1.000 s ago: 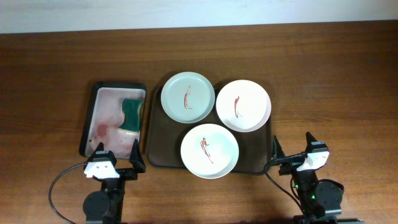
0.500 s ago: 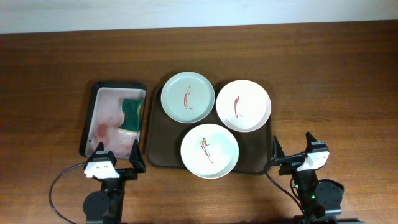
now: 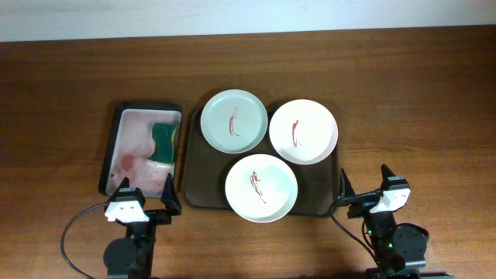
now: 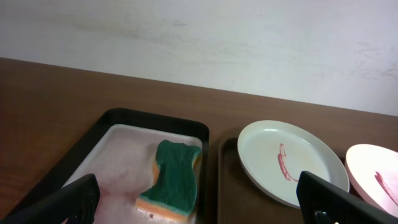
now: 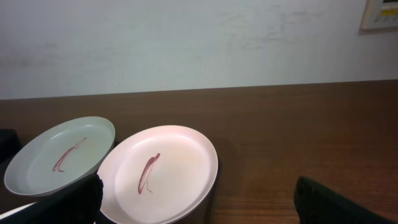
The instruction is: Clean dirty plates on tray and stack at the side
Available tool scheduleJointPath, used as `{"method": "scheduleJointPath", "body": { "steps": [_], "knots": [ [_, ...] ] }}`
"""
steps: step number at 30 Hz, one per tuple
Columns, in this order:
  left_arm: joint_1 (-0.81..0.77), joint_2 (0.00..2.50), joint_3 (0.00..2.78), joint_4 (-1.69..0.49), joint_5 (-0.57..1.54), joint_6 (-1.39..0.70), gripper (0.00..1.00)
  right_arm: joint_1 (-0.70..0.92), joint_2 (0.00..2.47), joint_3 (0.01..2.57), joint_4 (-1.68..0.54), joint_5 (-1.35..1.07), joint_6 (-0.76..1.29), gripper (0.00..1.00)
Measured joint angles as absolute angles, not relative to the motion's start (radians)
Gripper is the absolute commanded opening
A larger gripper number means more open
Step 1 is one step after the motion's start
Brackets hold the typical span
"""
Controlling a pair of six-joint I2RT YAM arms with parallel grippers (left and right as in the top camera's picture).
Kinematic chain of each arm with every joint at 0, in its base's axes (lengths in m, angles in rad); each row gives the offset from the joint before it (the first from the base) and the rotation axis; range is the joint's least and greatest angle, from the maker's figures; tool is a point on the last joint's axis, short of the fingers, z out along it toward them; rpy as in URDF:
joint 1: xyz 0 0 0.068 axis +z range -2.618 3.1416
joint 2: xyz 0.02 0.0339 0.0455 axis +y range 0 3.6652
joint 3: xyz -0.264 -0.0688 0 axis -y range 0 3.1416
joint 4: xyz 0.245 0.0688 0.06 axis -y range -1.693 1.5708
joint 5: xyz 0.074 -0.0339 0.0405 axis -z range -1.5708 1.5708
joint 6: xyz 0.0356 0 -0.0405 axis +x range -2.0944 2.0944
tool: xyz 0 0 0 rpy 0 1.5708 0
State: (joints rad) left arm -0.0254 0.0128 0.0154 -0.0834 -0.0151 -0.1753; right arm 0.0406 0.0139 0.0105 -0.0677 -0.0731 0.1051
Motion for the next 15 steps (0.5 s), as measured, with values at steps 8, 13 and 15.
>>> {"method": "scheduleJointPath", "body": {
  "steps": [8,13,15],
  "knots": [
    [-0.025,0.022,0.073,-0.218,-0.015,-0.175,0.99,0.041,0.020,0.064,-0.193,-0.073,0.129,0.99],
    [-0.025,0.143,0.189,-0.321,-0.015,-0.175,0.99,0.041,0.109,0.160,-0.339,-0.076,0.147,0.99],
    [-0.025,0.213,0.250,-0.355,-0.015,-0.175,0.99,0.041,0.171,0.221,-0.373,-0.079,0.162,0.99]
  ]
}}
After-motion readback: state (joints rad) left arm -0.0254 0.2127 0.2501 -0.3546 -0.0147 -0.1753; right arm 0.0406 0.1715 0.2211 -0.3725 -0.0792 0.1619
